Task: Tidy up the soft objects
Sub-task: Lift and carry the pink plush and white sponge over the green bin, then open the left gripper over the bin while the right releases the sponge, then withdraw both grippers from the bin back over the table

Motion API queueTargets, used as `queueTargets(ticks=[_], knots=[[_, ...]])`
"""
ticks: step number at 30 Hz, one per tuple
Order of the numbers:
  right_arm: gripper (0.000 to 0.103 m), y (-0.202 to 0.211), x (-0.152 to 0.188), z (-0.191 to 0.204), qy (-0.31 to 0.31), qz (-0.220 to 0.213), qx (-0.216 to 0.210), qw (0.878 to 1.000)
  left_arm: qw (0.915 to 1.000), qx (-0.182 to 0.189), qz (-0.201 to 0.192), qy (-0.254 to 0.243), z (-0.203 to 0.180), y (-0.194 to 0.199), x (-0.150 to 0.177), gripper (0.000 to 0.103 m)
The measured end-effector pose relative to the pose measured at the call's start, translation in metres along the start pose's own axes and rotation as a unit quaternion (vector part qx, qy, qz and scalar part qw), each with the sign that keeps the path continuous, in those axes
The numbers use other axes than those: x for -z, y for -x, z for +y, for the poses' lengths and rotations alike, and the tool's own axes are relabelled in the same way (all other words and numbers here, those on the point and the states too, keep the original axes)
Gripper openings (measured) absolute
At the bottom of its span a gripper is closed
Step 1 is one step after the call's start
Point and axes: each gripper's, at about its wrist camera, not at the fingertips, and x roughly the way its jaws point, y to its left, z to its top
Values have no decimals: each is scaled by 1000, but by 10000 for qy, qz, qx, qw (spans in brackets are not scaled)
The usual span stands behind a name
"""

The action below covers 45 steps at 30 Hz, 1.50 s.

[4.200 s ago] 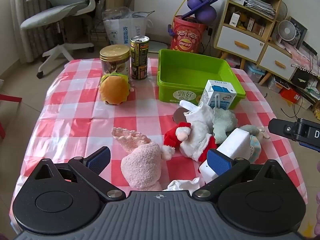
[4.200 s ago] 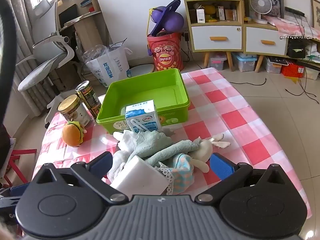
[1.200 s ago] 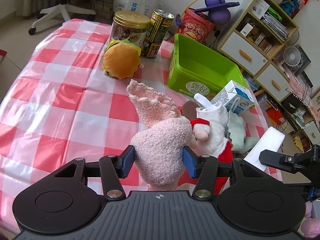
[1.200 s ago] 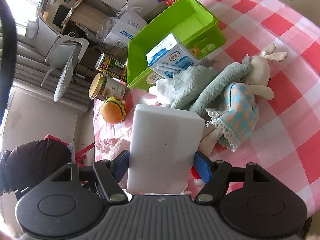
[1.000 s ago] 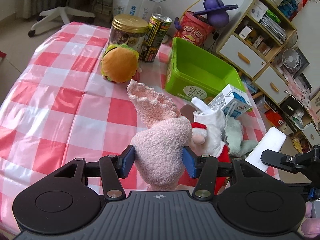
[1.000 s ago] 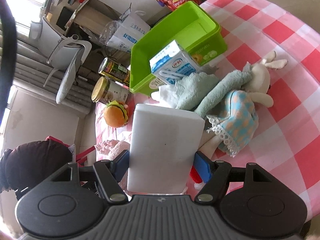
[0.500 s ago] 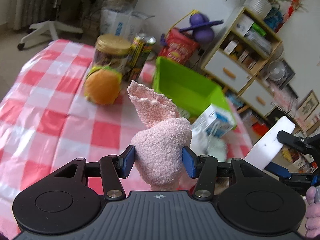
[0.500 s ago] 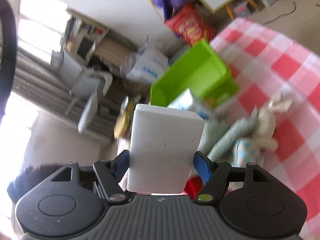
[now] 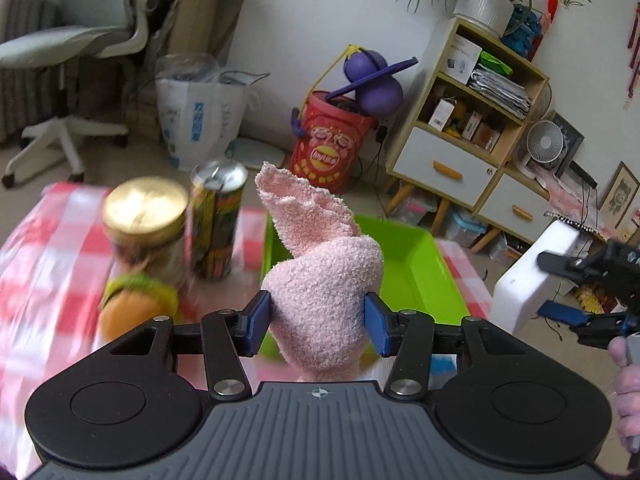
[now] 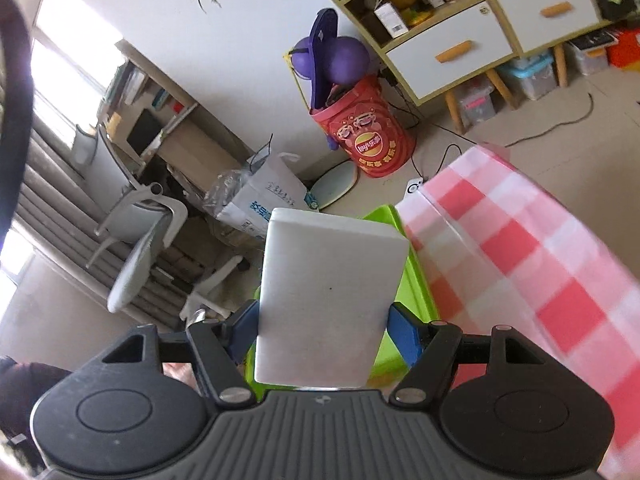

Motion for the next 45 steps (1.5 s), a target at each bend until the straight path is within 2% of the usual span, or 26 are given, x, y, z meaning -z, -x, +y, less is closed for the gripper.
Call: queueTargets(ticks=[4,8,11,14,20,23,24,25,27,34,39,42,45], knots=[[42,-39,-13,-7,284,142,57,9995,9998,76,14,-170,-6,-39,-15,51],[42,-77,-10,-11,601,419,103,9973,9989,-75,163,-442,-9,-79,-15,51],[42,-106,-5,-8,948,692,296,9926,9984,-146,279,-476,-7,-103,-13,51],[42,-125,-2,-6,1229,849,433,9878,9974,-201,404,-560,-5,-119,-11,51],[44,-146,3,-8,1273,1090,473,9847,9945,-361,605,-773,-3,-138,-7,52],[45,-152,4,-11,1243,1187,462,9840,9945,-315,537,-847,-3,-139,-6,55],[50,-152,4,-10,1264,1157,444,9842,9945,-300,504,-866,-4,-139,-6,59],[60,-152,4,-10,1248,1141,430,9847,9947,-269,454,-884,-4,-139,-5,65],[65,-149,2,-10,1162,1108,320,9865,9950,-224,356,-902,-5,-136,-4,70],[65,-135,-3,-5,1218,1014,378,9866,9965,-146,232,-786,-9,-117,-9,82],[65,-111,-9,7,1294,823,480,9870,9971,-81,150,-739,-8,-88,-14,86],[67,-93,-9,20,1445,677,530,9858,9976,-124,58,-685,-7,-65,-12,95],[70,-72,-2,34,1630,585,532,9835,9981,-127,-52,-606,-2,-40,-8,97]])
